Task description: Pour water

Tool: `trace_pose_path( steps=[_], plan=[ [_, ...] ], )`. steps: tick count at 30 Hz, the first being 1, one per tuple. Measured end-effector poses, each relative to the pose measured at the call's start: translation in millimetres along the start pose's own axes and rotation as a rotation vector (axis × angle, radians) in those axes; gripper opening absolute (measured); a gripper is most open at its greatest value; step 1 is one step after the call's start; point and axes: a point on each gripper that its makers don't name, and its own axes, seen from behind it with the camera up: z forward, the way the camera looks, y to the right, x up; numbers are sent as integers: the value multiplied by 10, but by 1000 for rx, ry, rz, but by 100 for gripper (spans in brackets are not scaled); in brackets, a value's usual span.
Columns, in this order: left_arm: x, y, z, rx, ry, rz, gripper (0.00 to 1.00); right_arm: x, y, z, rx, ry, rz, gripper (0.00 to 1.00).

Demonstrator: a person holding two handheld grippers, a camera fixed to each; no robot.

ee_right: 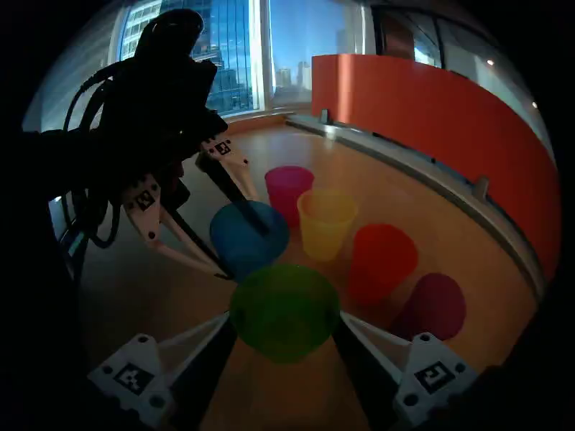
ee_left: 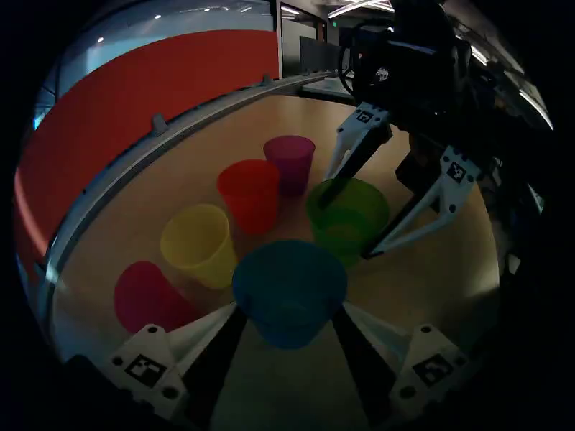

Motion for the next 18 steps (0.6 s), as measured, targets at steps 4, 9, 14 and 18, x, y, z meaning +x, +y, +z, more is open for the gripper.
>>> trace_pose_path(
  steps=[4, 9, 14, 18],
  plan=[
    [-10, 5, 20, 0, 0, -3, 81, -8, 8, 8, 0, 0, 2, 90],
    [-27, 12, 39, 0, -1, -6, 81, -39, 13, 20, -1, -3, 3, 91],
    [-44, 22, 55, 0, 0, -8, 81, -68, 10, 42, -1, -5, 6, 91],
    [-58, 32, 69, -2, -3, -12, 81, -81, 7, 54, -2, -5, 10, 91]
  ],
)
